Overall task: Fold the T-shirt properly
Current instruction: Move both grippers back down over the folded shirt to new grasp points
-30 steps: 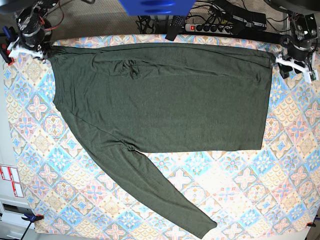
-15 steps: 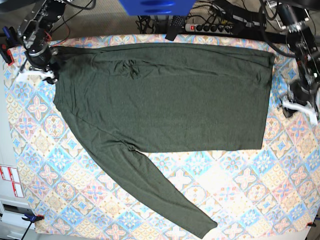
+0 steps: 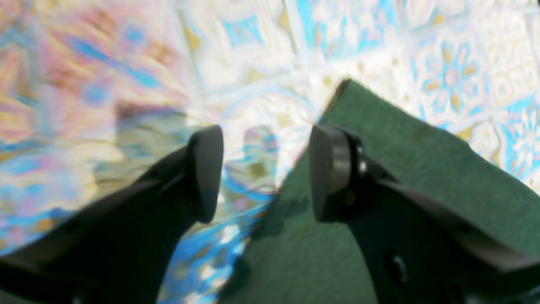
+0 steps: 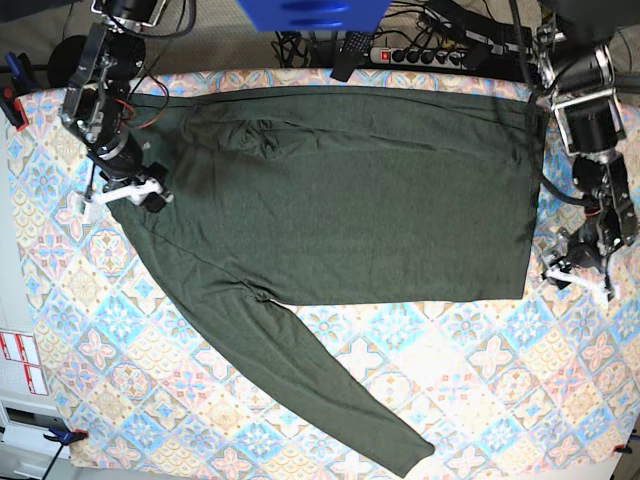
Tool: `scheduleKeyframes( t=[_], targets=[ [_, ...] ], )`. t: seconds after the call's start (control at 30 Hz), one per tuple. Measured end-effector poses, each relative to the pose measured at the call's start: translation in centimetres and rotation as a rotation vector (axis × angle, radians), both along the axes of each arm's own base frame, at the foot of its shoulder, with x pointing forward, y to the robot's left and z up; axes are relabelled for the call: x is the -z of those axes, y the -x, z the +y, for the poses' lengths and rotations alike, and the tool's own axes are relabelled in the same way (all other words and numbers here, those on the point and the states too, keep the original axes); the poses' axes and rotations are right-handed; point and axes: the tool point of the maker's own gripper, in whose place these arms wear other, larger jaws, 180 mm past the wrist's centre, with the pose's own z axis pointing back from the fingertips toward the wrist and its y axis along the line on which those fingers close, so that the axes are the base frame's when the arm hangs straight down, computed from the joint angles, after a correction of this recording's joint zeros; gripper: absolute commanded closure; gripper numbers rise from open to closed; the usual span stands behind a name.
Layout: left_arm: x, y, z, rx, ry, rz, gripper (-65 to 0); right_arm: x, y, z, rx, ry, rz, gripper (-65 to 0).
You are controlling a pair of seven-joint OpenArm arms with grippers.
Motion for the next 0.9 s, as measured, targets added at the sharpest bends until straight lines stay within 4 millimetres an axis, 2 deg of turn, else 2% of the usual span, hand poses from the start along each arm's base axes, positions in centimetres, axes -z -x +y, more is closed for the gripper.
scheduleKeyframes(
  t=[0.13, 0.27, 0.53, 0.67, 0.9],
  targets=[
    [0.2, -2.2, -1.0, 0.057, -0.058, -0.035, -33.7, 0.4, 0.0, 1.0, -0.037, 0.012, 0.014, -21.0],
    [1.5, -3.2, -3.0, 0.125, -0.087, -0.019, -33.7, 0.3, 0.0, 1.1, -0.036, 0.011, 0.012, -21.0],
    [3.8, -3.1, -3.4, 0.098, -0.075, 0.011, -33.7, 0.3, 0.0, 1.0, -0.036, 0.012, 0.012, -21.0],
    [4.0, -3.3, -4.0, 0.098, -0.069, -0.001, -33.5, 0.3, 0.0, 1.0, -0.036, 0.012, 0.013, -21.0],
    [5.2, -3.3, -7.1, 0.167, -0.078, 0.000, -32.4, 0.3, -0.2, 1.1, -0.035, 0.010, 0.008, -21.0]
  ],
)
